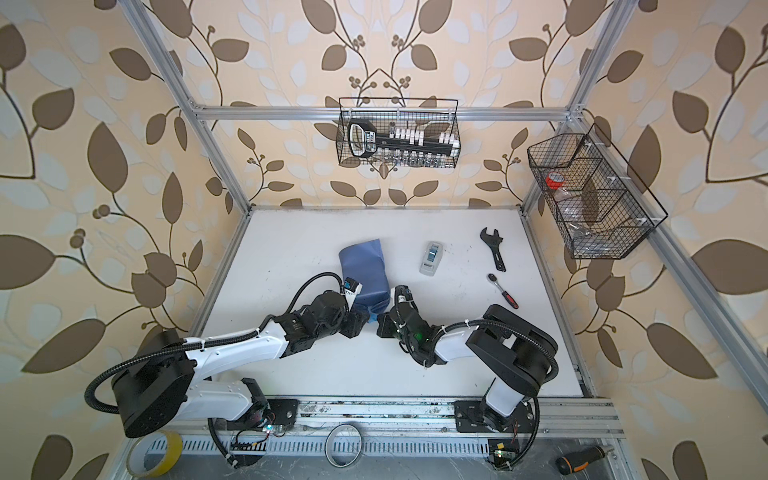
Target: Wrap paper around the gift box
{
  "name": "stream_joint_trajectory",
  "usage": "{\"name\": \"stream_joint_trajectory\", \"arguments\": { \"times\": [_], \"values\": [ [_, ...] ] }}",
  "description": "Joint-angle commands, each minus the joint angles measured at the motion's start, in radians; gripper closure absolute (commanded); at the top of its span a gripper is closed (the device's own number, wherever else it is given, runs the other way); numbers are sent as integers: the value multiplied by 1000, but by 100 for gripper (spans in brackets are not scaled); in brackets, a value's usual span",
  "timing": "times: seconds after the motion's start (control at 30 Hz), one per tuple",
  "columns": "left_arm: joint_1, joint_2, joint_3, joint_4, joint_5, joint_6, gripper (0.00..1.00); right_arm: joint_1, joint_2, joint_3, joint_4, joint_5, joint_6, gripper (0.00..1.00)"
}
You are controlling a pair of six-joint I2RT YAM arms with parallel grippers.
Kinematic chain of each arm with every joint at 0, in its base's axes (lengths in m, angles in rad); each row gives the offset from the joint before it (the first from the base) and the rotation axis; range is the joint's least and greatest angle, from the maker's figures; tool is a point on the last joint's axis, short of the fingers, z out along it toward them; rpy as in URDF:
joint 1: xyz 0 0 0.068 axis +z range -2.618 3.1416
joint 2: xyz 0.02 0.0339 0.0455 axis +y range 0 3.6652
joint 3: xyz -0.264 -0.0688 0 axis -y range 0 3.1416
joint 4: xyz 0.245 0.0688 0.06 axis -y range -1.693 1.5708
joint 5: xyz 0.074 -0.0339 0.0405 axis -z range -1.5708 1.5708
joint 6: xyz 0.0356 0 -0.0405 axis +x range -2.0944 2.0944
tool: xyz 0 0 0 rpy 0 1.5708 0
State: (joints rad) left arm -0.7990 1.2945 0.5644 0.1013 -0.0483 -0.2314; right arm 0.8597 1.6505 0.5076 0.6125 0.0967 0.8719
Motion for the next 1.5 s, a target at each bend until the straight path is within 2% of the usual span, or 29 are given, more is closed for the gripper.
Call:
{"name": "stream_joint_trajectory", "arguments": {
  "times": [0.0,0.07,0.17,0.43,0.6,0.7,0.9,1.1,1.37,1.47],
  "values": [
    [-3,-19,-34,42,70,176,39,-12,-18,24,1,-33,14,100],
    [-4,-12,-61,85,99,264,38,-17,-21,26,0,-45,13,100],
    [-5,-8,-70,98,79,338,37,-25,-27,24,1,-60,16,100],
    [-5,-1,-57,140,148,479,38,-41,-47,21,1,-91,22,100],
    [-6,-46,-50,137,178,556,39,-48,-47,17,1,-103,20,100],
    [-6,-83,-40,103,173,620,39,-51,-44,18,4,-109,19,100],
    [-7,-86,-49,46,91,787,40,-51,-37,17,12,-116,22,100],
    [-6,-28,-65,104,75,877,41,-53,-36,18,12,-124,23,100],
    [-2,140,-28,185,11,1015,43,-53,-45,16,3,-123,21,100],
    [1,212,-14,221,-10,1024,45,-54,-44,17,2,-121,21,100]
  ]
}}
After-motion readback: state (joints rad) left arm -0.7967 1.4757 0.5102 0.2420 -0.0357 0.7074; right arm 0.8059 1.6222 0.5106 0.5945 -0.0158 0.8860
